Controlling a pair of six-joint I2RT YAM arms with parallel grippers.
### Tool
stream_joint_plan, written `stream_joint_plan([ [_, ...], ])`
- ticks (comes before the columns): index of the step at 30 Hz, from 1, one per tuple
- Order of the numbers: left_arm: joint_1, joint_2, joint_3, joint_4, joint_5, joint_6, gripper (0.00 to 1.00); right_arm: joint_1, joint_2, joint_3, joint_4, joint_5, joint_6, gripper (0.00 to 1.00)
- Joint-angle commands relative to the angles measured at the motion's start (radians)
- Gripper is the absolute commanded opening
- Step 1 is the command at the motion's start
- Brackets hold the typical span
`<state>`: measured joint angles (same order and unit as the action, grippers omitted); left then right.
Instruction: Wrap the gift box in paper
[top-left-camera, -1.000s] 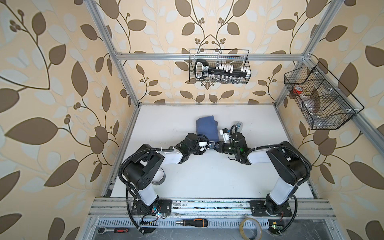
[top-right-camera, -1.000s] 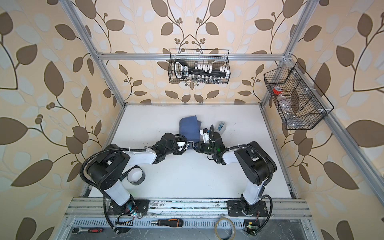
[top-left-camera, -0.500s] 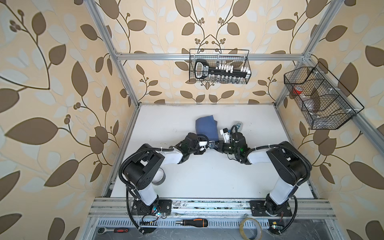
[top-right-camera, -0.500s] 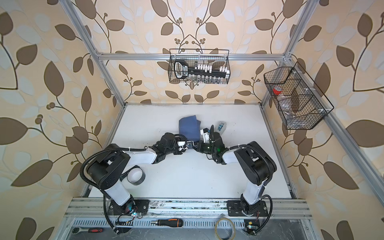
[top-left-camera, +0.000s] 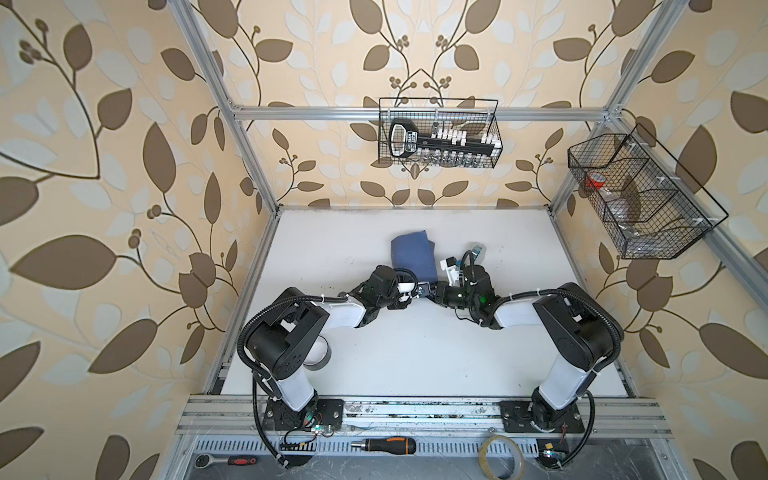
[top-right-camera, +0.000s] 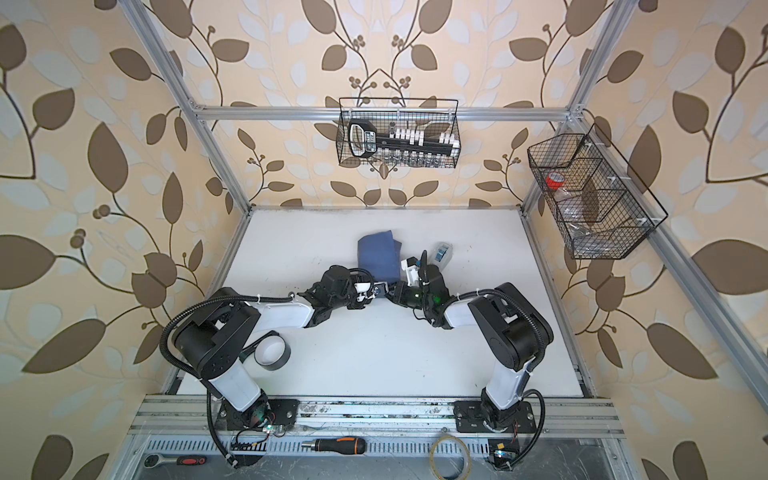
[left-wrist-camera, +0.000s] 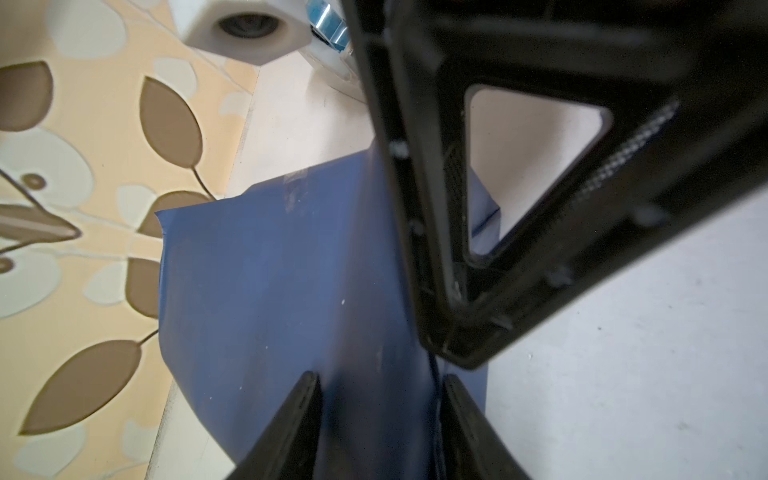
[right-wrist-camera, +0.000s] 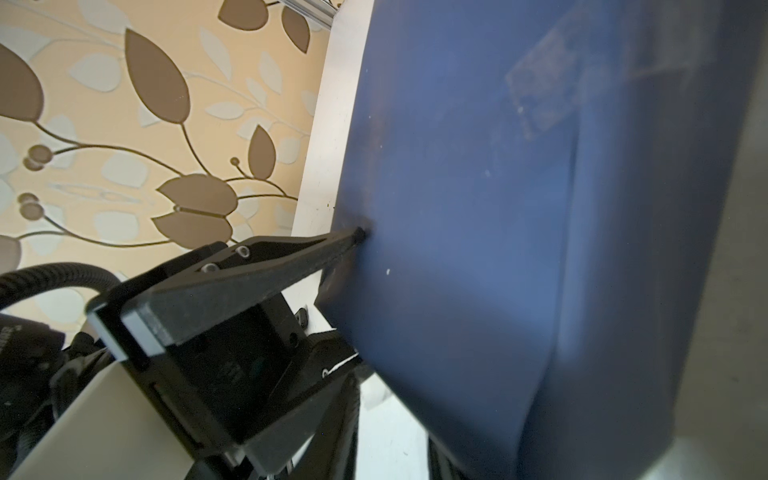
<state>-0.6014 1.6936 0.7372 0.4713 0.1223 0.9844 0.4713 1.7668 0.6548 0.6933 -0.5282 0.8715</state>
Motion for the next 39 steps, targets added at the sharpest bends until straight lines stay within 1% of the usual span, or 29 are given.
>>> stream_joint_plan([
  [1, 0.011, 0.048, -0.02, -0.189, -0.028, 0.034, 0.46, -0.007, -0.009, 0.007, -0.03, 0.066, 0.004, 0.31],
  [9, 0.012, 0.05, -0.019, -0.19, -0.029, 0.032, 0.45, -0.008, -0.023, 0.0, -0.049, 0.074, -0.003, 0.36],
  [17, 0.012, 0.049, -0.018, -0.188, -0.031, 0.034, 0.45, -0.013, -0.036, -0.012, -0.057, 0.073, -0.009, 0.39],
  [30, 0.012, 0.05, -0.015, -0.191, -0.031, 0.028, 0.45, -0.04, -0.079, -0.056, -0.074, 0.057, -0.028, 0.4],
  [35, 0.011, 0.048, -0.016, -0.191, -0.032, 0.025, 0.45, -0.063, -0.147, -0.109, -0.1, 0.037, -0.065, 0.39],
  [39, 0.011, 0.05, -0.014, -0.191, -0.032, 0.026, 0.45, -0.031, -0.233, -0.139, -0.192, 0.084, -0.166, 0.34],
])
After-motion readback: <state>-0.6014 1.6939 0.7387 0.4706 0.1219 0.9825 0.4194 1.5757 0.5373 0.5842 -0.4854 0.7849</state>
